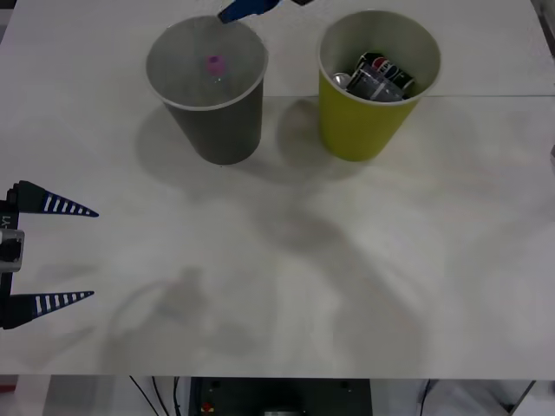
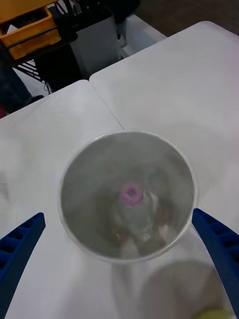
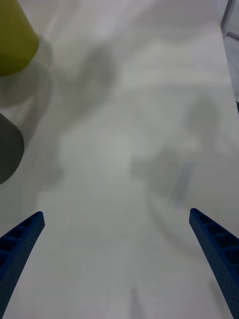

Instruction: Put the can into the green bin and the plastic bottle into the gray bin

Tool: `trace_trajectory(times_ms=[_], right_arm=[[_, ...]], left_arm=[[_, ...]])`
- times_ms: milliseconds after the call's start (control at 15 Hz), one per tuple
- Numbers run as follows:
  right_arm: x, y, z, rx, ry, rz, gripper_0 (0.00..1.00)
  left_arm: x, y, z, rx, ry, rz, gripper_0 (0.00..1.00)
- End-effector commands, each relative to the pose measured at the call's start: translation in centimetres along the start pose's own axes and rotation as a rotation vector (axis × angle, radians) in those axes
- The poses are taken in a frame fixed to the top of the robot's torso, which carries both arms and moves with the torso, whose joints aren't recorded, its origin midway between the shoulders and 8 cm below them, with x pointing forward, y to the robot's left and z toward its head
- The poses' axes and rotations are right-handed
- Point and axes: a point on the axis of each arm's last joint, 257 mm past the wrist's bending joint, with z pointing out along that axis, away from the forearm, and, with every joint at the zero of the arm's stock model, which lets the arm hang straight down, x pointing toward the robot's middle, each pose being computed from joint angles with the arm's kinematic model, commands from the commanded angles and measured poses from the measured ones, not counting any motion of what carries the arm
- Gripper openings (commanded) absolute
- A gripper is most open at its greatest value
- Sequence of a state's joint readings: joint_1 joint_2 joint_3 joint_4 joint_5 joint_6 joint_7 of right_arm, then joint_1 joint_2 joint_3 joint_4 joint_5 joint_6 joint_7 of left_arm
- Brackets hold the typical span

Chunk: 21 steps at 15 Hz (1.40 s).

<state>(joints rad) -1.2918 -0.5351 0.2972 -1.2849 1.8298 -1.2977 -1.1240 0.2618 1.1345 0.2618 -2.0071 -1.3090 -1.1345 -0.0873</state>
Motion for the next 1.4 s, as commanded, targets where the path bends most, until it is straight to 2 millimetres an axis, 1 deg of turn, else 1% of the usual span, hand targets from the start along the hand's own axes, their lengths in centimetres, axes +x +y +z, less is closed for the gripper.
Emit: trace_trajectory(times_ms=[67,133,200,267,333,467,667,800,867,1000,1133,1400], right_arm=[[3.4,1.4,-4.0,-0.035,0.002,-0.032,1.0],[5.2,1.9,-5.4,-0.039,0.004,-0.047,1.0],[6.4,2.3,-6.1,-0.04,0.007,-0.058,1.0],[7.6,2.7,-6.8,-0.039,0.011,-0.069,1.0],[9.4,3.0,-7.6,-0.036,0.021,-0.078,1.0],[11.8,3.5,-8.8,-0.035,0.039,-0.089,1.0],[16.0,4.1,-10.8,-0.073,0.064,-0.162,1.0],[18.3,4.4,-12.0,-0.085,0.06,-0.192,1.0],[20.0,4.5,-12.8,-0.08,0.064,-0.206,1.0],[21.9,5.2,-13.7,-0.086,0.067,-0.226,1.0],[24.6,6.1,-14.9,-0.092,0.068,-0.235,1.0],[29.2,8.0,-16.6,-0.086,0.099,-0.269,1.0]], left_arm=[[0.0,0.0,0.0,0.0,0.0,0.0,1.0],[0.0,0.0,0.0,0.0,0.0,0.0,1.0],[0.0,0.0,0.0,0.0,0.0,0.0,1.0],[0.0,0.0,0.0,0.0,0.0,0.0,1.0],[0.0,0.0,0.0,0.0,0.0,0.0,1.0],[0.0,0.0,0.0,0.0,0.0,0.0,1.0],[0.0,0.0,0.0,0.0,0.0,0.0,1.0],[0.0,0.0,0.0,0.0,0.0,0.0,1.0],[0.0,0.0,0.0,0.0,0.0,0.0,1.0],[0.0,0.0,0.0,0.0,0.0,0.0,1.0],[0.0,0.0,0.0,0.0,0.0,0.0,1.0],[0.0,0.0,0.0,0.0,0.0,0.0,1.0]])
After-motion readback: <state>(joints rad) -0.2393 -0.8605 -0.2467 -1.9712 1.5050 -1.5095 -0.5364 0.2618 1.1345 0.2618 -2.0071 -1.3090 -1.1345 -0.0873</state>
